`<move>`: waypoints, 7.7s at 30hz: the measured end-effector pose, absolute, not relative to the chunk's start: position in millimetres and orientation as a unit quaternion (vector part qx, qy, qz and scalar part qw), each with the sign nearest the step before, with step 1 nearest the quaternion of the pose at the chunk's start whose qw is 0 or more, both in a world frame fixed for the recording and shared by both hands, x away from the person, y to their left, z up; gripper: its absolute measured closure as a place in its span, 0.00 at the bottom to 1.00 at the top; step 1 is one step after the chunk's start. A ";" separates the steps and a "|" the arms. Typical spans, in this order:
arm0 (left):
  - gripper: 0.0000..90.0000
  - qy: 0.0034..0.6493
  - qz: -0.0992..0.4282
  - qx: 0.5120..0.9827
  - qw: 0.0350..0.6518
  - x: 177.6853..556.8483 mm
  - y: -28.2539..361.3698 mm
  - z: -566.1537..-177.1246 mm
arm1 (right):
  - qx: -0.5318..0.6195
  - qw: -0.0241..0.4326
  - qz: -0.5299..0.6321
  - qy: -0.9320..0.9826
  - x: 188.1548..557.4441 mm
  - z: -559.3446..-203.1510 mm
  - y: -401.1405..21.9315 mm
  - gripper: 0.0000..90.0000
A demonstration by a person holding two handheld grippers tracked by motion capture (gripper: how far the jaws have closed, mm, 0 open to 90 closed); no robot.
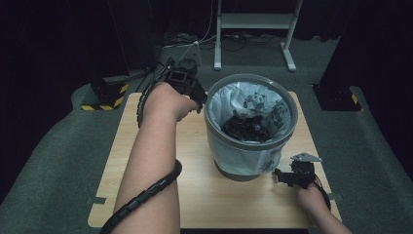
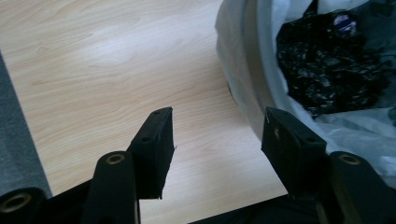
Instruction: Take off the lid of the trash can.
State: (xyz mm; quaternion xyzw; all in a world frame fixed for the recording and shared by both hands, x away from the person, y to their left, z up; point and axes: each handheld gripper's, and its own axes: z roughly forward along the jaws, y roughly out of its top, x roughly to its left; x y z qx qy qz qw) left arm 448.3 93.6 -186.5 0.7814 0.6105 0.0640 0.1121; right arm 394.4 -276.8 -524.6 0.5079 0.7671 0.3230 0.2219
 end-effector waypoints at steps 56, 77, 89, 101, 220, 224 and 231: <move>0.63 0.597 0.059 0.794 0.101 468.8 53.8 -213.5 | 0.508 0.222 0.323 0.767 394.2 -524.6 -276.6 0.10; 0.75 0.598 0.075 0.795 0.067 474.6 43.8 -219.7 | 0.508 0.221 0.323 0.767 394.4 -524.5 -276.4 0.10; 0.78 0.612 0.081 0.781 0.097 475.7 47.0 -210.3 | 0.508 0.221 0.323 0.767 394.3 -524.6 -276.2 0.10; 0.83 0.617 0.095 0.771 0.126 476.2 49.1 -194.2 | 0.509 0.221 0.323 0.767 394.1 -524.6 -276.1 0.10; 0.87 0.678 0.076 0.707 0.188 432.8 218.4 -192.6 | 0.509 0.221 0.323 0.767 394.0 -524.6 -276.3 0.10; 0.87 0.686 0.076 0.697 0.195 426.5 232.6 -191.9 | 0.507 0.221 0.323 0.768 394.4 -524.7 -276.4 0.10; 0.87 0.694 0.075 0.691 0.187 419.2 248.4 -199.3 | 0.508 0.220 0.324 0.768 394.6 -524.6 -276.2 0.10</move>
